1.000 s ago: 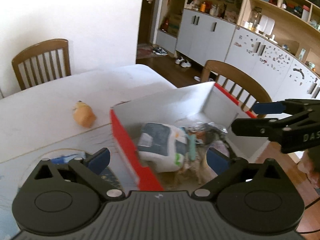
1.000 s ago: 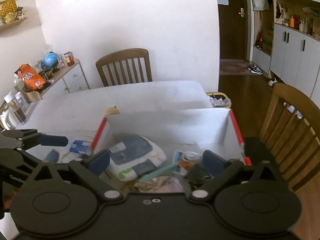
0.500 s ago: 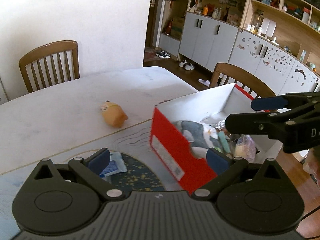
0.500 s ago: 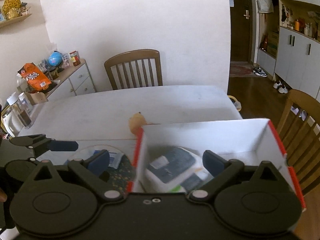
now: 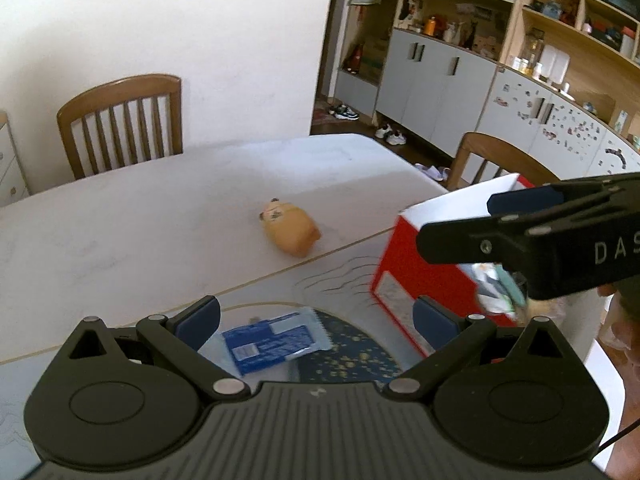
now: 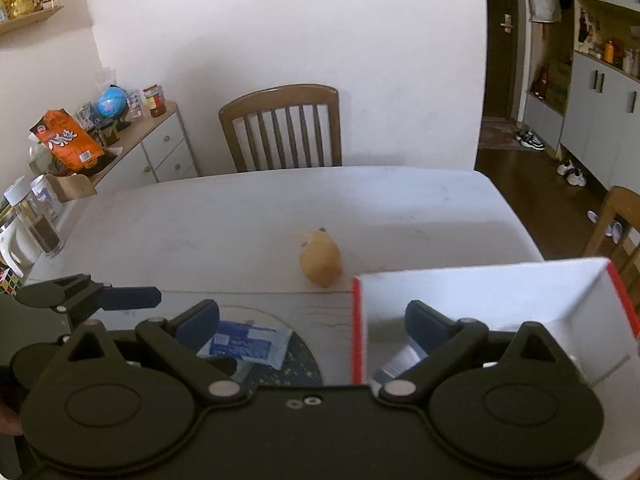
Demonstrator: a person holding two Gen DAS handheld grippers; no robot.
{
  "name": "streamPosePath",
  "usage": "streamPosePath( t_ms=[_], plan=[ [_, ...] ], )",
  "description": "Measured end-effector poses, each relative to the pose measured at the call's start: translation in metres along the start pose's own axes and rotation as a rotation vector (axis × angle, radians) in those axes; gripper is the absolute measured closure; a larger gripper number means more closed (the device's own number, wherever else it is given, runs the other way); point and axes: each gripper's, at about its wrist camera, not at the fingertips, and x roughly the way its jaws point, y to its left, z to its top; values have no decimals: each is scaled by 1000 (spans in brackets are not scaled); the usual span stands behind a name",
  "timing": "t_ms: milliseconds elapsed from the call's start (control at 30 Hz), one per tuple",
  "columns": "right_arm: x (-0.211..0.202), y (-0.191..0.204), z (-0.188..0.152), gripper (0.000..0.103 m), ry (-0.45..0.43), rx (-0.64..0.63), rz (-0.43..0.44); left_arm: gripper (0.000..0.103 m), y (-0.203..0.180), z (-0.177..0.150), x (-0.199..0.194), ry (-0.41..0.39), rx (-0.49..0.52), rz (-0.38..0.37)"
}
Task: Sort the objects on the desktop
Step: 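Grasp the orange-yellow toy figure with the right tool while the left tool approaches the blue snack bar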
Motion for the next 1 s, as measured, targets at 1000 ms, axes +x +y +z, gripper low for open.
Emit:
streamPosePath(
  t_ms=[1000],
  plan=[
    [140,15,46,10,211,-49,-28,0,27,-34,91,109,-156,126]
  ],
)
